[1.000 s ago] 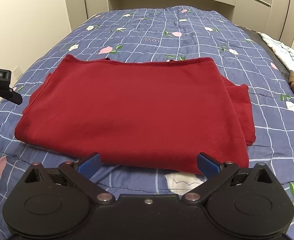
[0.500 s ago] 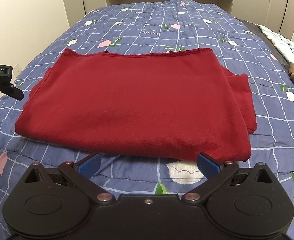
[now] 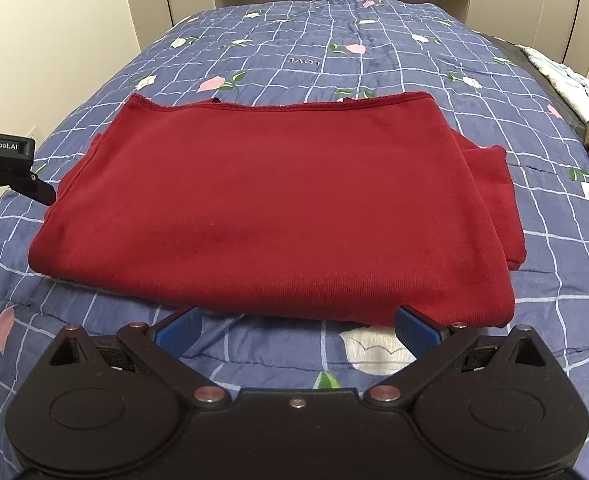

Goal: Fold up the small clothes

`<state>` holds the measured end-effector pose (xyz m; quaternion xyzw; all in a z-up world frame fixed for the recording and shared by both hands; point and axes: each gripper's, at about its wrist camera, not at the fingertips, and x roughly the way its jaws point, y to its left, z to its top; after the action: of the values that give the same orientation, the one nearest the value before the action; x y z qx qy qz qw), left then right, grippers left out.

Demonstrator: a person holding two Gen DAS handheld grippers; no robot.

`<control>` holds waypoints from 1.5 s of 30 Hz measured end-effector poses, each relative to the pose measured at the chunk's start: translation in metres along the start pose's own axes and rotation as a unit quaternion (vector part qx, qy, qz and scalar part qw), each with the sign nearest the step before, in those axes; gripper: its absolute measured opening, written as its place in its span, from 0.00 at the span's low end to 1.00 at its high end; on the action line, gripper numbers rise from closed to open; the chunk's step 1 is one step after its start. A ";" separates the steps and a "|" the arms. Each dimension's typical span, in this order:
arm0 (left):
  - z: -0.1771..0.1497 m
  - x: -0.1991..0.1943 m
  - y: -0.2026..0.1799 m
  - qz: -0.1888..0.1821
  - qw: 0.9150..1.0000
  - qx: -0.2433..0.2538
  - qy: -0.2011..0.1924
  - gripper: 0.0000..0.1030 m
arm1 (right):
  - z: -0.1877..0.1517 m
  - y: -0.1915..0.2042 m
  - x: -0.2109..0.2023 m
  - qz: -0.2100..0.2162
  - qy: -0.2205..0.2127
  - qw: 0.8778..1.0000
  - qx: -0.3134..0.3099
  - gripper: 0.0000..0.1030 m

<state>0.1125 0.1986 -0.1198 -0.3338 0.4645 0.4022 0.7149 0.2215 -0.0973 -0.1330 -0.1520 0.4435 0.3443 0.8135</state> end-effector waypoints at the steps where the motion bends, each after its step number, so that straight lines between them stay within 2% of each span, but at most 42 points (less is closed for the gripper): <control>1: 0.002 0.002 0.001 -0.001 1.000 0.001 0.000 0.99 | 0.001 0.000 0.000 -0.001 -0.002 1.000 0.000 0.99; 4: 0.008 0.006 0.007 -0.016 1.000 0.000 -0.007 0.99 | 0.007 0.000 0.000 -0.009 -0.020 1.000 -0.009 0.99; 9: 0.026 0.011 0.024 -0.052 0.998 -0.016 -0.021 0.99 | 0.019 0.005 0.005 -0.043 -0.074 0.995 -0.055 0.99; 12: 0.037 0.018 0.030 -0.065 0.997 -0.018 -0.028 0.99 | 0.027 0.008 0.019 -0.051 -0.085 0.992 -0.078 0.99; 18: 0.053 0.035 0.027 -0.068 0.998 -0.007 -0.018 0.99 | 0.037 0.014 0.043 -0.057 -0.093 0.990 -0.093 0.99; 25: 0.056 0.054 0.016 -0.075 0.997 0.006 0.005 0.99 | 0.030 0.018 0.066 -0.059 -0.094 0.988 -0.106 0.99; 30: 0.056 0.062 0.008 -0.070 0.997 0.013 0.018 0.99 | 0.021 0.013 0.069 -0.049 -0.116 0.987 -0.099 0.99; 40: 0.055 0.066 0.002 -0.063 0.997 0.022 0.025 0.99 | 0.002 0.023 0.071 -0.080 -0.156 0.980 -0.099 0.99; 45: 0.055 0.069 0.000 -0.060 0.998 0.023 0.028 0.99 | 0.001 0.024 0.071 -0.082 -0.157 0.979 -0.099 0.99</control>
<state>0.1510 0.2640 -0.1646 -0.3562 0.4727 0.3380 0.7317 0.2316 -0.0493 -0.1901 -0.2121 0.2602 0.3382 0.8792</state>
